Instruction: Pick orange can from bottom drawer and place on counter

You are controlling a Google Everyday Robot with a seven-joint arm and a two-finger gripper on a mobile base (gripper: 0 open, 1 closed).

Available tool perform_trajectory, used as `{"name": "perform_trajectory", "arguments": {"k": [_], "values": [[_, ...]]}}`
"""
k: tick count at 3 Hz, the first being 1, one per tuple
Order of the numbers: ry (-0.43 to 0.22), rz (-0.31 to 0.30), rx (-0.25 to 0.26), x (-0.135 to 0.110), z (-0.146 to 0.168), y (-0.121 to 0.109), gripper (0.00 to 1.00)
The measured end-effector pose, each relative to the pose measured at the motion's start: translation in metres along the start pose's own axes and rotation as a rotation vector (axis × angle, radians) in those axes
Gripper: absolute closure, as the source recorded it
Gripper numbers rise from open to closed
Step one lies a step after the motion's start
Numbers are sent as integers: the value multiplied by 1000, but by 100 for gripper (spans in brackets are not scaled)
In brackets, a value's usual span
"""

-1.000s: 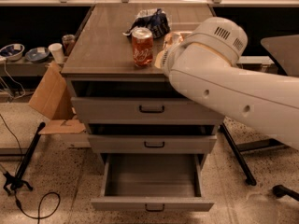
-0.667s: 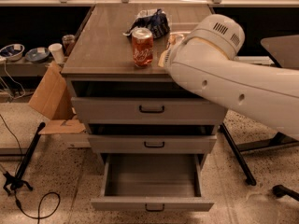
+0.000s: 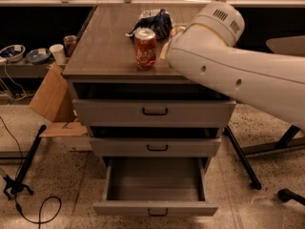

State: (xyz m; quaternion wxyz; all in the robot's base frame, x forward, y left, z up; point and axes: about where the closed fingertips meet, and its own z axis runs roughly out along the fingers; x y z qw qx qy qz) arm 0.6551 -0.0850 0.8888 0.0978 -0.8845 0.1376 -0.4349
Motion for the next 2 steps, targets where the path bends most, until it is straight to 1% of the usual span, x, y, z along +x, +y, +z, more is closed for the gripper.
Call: {"name": "perform_trajectory", "arguments": {"k": [1, 2], "values": [[11, -18, 16, 10, -1, -16, 100], [15, -34, 24, 15, 0, -28, 100]]}}
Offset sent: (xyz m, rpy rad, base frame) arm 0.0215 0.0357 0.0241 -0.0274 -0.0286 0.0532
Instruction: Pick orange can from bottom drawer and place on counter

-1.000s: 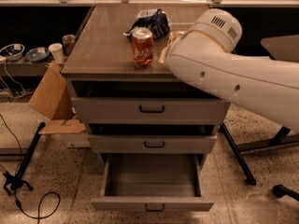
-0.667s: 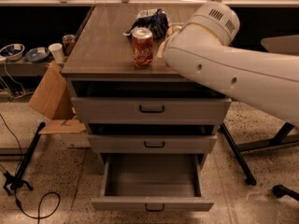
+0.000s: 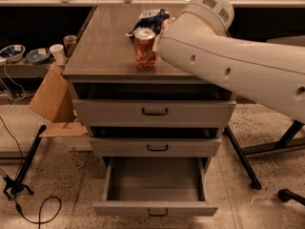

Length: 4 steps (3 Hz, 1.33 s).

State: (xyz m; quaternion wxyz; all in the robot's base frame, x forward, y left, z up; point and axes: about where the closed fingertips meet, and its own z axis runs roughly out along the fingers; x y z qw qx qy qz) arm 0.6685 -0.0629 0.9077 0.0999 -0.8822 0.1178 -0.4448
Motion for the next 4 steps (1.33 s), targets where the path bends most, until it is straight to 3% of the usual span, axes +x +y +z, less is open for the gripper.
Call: {"name": "perform_trajectory", "arguments": {"k": [4], "values": [[-57, -31, -9, -12, 36, -2, 100]]}}
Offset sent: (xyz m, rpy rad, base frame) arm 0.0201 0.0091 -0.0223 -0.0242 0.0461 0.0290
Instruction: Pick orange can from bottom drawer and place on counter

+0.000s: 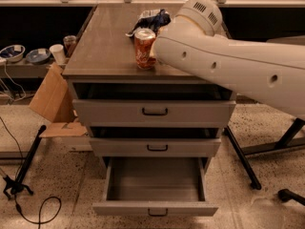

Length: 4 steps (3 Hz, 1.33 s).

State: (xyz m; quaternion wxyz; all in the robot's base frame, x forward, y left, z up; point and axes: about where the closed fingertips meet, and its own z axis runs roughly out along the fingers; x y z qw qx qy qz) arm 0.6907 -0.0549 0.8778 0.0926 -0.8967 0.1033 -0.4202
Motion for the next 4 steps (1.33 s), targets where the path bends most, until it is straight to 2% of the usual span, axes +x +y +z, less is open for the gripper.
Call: {"name": "perform_trajectory", "arguments": {"k": [2, 3, 4], "values": [[-37, 0, -29, -4, 21, 9, 97], [-47, 7, -51, -3, 28, 19, 79], [-49, 11, -61, -3, 30, 24, 56]]}}
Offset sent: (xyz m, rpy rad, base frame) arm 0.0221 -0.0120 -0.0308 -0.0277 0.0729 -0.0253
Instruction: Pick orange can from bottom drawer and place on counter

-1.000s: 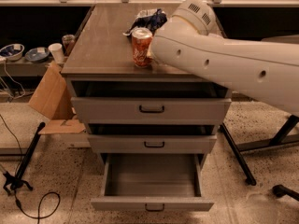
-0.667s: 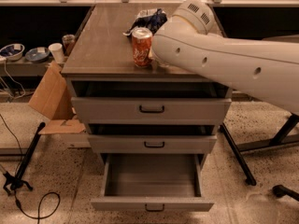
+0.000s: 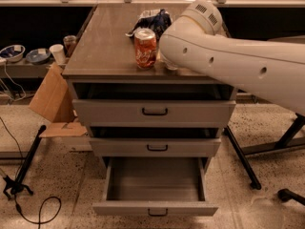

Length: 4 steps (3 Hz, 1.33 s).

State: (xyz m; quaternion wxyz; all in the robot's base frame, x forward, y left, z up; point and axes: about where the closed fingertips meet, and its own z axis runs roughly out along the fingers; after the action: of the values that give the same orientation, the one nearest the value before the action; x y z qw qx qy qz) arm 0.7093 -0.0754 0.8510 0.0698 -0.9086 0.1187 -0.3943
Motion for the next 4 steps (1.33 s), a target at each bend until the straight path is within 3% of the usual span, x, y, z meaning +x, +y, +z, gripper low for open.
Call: {"name": "perform_trajectory", "arguments": {"k": [1, 4], "values": [[1, 8, -20, 1, -2, 12, 47], [21, 38, -52, 6, -16, 39, 46]]}}
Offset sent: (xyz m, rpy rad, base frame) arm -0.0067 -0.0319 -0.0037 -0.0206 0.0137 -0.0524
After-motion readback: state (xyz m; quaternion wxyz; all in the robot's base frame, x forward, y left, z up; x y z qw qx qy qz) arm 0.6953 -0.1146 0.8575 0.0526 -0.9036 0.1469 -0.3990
